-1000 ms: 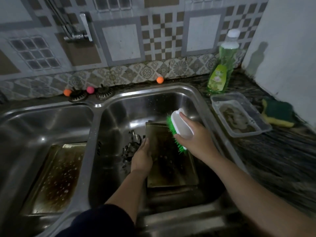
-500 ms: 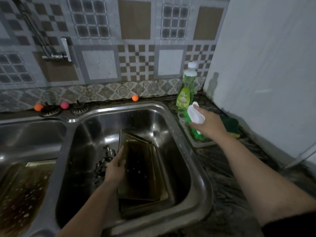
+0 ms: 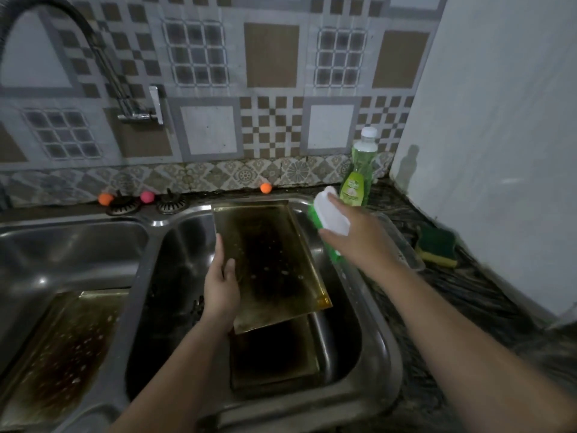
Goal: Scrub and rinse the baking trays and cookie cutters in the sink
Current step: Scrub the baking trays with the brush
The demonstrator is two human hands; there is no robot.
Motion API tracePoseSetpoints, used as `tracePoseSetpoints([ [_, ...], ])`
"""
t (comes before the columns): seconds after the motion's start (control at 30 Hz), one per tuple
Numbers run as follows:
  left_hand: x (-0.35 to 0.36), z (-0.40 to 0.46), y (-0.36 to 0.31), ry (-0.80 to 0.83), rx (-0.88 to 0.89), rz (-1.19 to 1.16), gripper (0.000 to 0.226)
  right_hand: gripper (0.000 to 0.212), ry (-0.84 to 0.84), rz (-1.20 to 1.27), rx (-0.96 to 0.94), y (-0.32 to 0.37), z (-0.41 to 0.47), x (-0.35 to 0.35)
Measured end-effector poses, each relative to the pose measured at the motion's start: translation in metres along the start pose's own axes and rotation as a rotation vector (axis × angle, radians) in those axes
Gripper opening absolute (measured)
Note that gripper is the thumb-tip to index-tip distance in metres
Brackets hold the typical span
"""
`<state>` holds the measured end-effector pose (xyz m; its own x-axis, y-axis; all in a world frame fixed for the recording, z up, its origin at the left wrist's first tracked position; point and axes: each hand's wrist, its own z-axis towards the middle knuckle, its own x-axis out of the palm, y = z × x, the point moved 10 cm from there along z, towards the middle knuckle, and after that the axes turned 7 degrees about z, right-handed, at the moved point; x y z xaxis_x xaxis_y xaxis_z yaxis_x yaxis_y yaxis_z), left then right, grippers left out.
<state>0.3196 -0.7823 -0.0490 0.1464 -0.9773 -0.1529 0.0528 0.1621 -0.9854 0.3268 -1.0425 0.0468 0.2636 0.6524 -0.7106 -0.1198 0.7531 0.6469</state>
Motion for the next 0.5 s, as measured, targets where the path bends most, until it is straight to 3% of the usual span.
tracePoseSetpoints([
  [0.2, -0.012, 0.004, -0.021, -0.067, 0.066, -0.034, 0.057, 0.071, 0.094, 0.124, -0.215, 0.052, -0.060, 0.086],
  [0.37, -0.007, -0.011, -0.040, -0.021, 0.167, -0.066, 0.055, 0.071, -0.062, 0.015, -0.140, 0.048, 0.016, 0.065],
  [0.5, -0.006, -0.007, -0.047, -0.016, 0.184, -0.086, 0.054, 0.068, 0.021, 0.020, -0.157, 0.076, 0.031, 0.070],
])
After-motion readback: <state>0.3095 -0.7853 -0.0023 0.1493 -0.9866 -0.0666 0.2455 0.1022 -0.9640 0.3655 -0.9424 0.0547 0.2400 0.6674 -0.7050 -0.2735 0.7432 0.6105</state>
